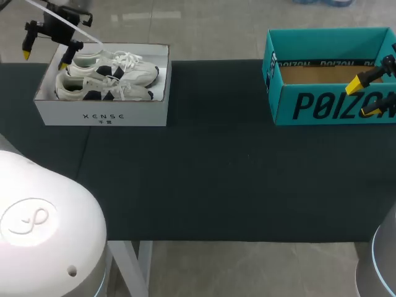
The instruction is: Take the shoe out of the shoebox, open the shoe tongue, remove and reinsert the insole, then place the shoe into the shoebox
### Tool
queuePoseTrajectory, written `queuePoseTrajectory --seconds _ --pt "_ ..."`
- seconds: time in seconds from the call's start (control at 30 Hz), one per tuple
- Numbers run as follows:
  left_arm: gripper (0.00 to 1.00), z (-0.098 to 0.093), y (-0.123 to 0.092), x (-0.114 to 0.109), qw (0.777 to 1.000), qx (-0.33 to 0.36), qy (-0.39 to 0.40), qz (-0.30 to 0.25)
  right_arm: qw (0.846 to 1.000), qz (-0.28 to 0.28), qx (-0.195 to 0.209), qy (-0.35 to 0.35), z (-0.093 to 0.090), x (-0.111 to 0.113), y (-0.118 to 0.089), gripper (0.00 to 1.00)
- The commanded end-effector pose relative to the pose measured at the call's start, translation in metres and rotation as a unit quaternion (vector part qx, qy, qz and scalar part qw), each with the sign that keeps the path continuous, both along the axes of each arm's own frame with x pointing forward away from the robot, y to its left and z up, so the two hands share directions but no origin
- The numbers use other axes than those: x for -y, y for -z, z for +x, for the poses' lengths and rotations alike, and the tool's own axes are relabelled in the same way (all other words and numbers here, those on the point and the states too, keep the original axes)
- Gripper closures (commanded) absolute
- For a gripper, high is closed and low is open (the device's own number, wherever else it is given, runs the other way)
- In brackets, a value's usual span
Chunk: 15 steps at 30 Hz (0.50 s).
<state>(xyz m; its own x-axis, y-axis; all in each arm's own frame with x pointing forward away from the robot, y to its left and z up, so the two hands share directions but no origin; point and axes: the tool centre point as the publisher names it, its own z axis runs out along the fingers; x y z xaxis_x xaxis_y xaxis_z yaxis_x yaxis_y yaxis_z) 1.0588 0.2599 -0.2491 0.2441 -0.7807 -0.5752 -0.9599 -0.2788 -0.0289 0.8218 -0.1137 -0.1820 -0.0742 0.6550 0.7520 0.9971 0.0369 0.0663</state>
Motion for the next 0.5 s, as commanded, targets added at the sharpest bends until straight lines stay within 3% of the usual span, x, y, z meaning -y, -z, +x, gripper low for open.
queuePoseTrajectory --seconds 0.03,0.13,0.37,0.5 --pt "0.00 0.0152 0.0008 0.0010 0.999 -0.049 0.000 -0.022 1.000 -0.002 -0.001 0.000 0.0005 -0.0002 0.0001 0.00" --pt "0.00 0.0149 -0.0013 0.0055 0.996 -0.052 0.056 -0.052 1.000 -0.002 -0.001 0.000 0.0005 -0.0002 0.0001 0.00" --pt "0.00 0.0165 -0.0012 0.0069 0.991 -0.043 0.085 -0.093 1.000 -0.002 -0.001 0.000 0.0005 -0.0002 0.0001 0.00" --pt "0.00 0.0133 -0.0011 0.0063 0.980 -0.049 0.114 -0.155 1.000 -0.002 -0.001 0.000 0.0005 -0.0002 0.0001 0.00"
